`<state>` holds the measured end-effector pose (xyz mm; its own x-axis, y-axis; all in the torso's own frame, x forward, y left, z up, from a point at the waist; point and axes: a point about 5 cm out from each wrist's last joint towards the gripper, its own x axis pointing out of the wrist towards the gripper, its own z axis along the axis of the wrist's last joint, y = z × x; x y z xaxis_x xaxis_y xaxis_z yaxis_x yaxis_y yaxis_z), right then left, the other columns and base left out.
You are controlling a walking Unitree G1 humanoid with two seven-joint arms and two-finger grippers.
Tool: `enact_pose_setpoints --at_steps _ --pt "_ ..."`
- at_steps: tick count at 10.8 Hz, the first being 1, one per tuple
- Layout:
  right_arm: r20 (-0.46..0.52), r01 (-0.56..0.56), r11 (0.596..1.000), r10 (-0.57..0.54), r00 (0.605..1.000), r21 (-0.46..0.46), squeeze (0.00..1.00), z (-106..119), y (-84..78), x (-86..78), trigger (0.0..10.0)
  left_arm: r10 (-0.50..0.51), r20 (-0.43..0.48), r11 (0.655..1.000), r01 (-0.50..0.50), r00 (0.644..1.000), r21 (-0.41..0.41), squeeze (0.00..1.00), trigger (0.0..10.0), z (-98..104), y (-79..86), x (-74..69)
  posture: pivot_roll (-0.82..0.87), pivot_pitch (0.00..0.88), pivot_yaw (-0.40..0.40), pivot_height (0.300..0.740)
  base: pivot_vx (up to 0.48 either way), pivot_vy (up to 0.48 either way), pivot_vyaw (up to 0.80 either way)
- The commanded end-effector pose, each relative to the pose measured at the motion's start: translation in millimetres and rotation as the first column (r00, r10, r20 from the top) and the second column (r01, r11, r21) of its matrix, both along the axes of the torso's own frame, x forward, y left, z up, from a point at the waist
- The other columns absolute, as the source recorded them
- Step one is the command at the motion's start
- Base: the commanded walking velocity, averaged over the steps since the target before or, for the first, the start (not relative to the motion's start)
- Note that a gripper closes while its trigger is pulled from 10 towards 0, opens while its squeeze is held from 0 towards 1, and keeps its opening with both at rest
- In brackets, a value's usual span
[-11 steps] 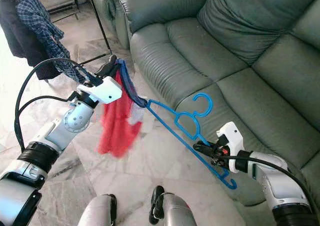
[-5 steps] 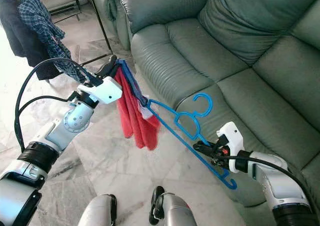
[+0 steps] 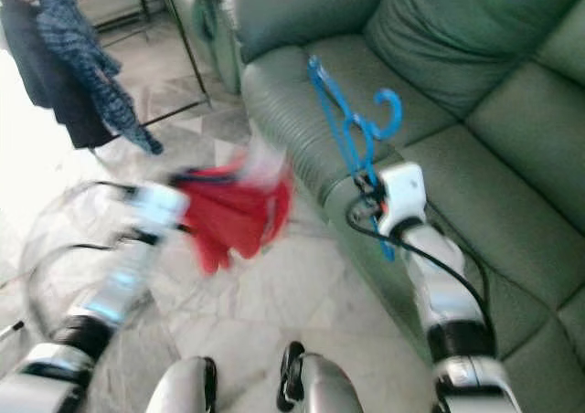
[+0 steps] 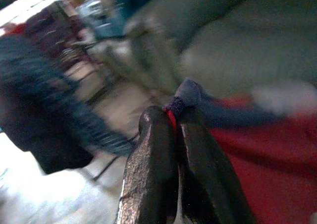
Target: Hang hanger
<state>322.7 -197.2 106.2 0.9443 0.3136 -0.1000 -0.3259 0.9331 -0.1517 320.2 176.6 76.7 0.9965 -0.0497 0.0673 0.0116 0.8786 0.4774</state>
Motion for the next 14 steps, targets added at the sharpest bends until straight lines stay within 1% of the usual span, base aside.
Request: enact_pose_setpoints --at_steps 1,2,3,4,5,6,7,8,9,10,11,12,13,14 --pt "-0.010 -0.023 1.000 0.022 1.000 -0.022 0.00 -5 9.4 2.3 10.0 0.027 -0.020 0.999 -0.028 0.999 -0.024 0.00 10.0 -3 -1.4 0.9 -0.03 0.128 -0.044 0.740 0.000 0.000 0.00" --pt "-0.005 -0.049 0.998 0.049 0.999 -0.044 0.00 -11 18.7 3.7 10.0 0.047 -0.048 0.998 -0.049 0.998 -0.046 0.00 10.0 -10 1.2 -2.4 -0.04 0.126 -0.042 0.740 0.000 0.000 0.00" --pt "-0.012 -0.093 0.994 0.093 0.996 -0.059 0.00 -20 25.0 -2.4 10.0 0.037 -0.072 0.998 -0.041 0.997 -0.045 0.00 10.0 -19 0.6 -8.6 -0.04 0.125 -0.043 0.740 0.000 0.000 0.00" --pt "-0.023 -0.144 0.988 0.143 0.990 -0.060 0.00 -26 26.8 -11.0 10.0 -0.021 -0.087 1.000 0.019 0.996 -0.013 0.00 10.0 -24 -5.0 -14.7 -0.04 0.125 -0.050 0.740 0.000 0.000 0.00" --pt "-0.042 -0.138 0.989 0.136 0.990 -0.044 0.00 -30 24.1 -14.8 10.0 -0.108 -0.099 0.994 0.110 0.989 0.016 0.00 10.0 -25 -12.2 -17.7 -0.03 0.130 -0.055 0.740 0.000 0.000 0.00" --pt "-0.098 -0.121 0.991 0.127 0.987 0.066 0.00 -34 22.2 -15.7 10.0 -0.192 -0.121 0.979 0.198 0.974 0.038 0.00 10.0 -24 -18.1 -17.2 -0.03 0.135 -0.049 0.740 0.000 0.000 0.00" --pt "-0.127 -0.160 0.985 0.167 0.978 0.063 0.00 -38 22.5 -20.1 10.0 -0.250 -0.122 0.964 0.259 0.960 0.059 0.00 10.0 -19 -21.3 -15.3 -0.03 0.139 -0.041 0.740 0.000 0.000 0.00" --pt "-0.157 -0.214 0.975 0.220 0.963 0.054 0.00 -42 22.8 -28.0 10.0 -0.274 -0.115 0.952 0.286 0.955 0.107 0.00 10.0 -14 -21.5 -11.9 -0.04 0.140 -0.034 0.740 0.000 0.000 0.00" --pt "-0.199 -0.299 0.953 0.304 0.932 0.055 0.00 -47 24.5 -41.0 10.0 -0.286 -0.140 0.945 0.303 0.948 0.123 0.00 10.0 -14 -20.1 -9.3 -0.05 0.143 -0.026 0.740 0.000 0.000 0.00" --pt "-0.249 -0.423 0.904 0.423 0.871 0.056 0.00 -51 24.4 -59.2 10.0 -0.313 -0.172 0.931 0.338 0.934 0.141 0.00 10.0 -16 -18.7 -9.0 -0.05 0.148 -0.029 0.740 0.000 0.000 0.00" --pt "-0.301 -0.518 0.852 0.514 0.803 0.074 0.00 -48 17.2 -69.4 10.0 -0.281 -0.192 0.934 0.314 0.940 0.171 0.00 10.0 -19 -13.7 -8.9 -0.05 0.151 -0.034 0.740 0.000 0.000 0.00" --pt "-0.326 -0.549 0.834 0.536 0.779 0.058 0.00 -47 13.1 -70.9 10.0 -0.269 -0.204 0.933 0.307 0.941 0.188 0.00 10.0 -21 -12.0 -9.2 -0.05 0.151 -0.034 0.740 0.000 0.000 0.00" --pt "-0.348 -0.570 0.821 0.544 0.764 0.032 0.00 -42 6.4 -68.6 10.0 -0.248 -0.217 0.932 0.294 0.944 0.211 0.00 10.0 -23 -9.7 -8.9 -0.05 0.155 -0.037 0.740 0.000 0.000 0.00" --pt "-0.357 -0.569 0.822 0.529 0.770 -0.009 0.00 -35 -1.8 -62.3 10.0 -0.201 -0.233 0.934 0.258 0.952 0.248 0.00 10.0 -25 -4.3 -6.9 -0.05 0.159 -0.041 0.740 0.000 0.000 0.00"
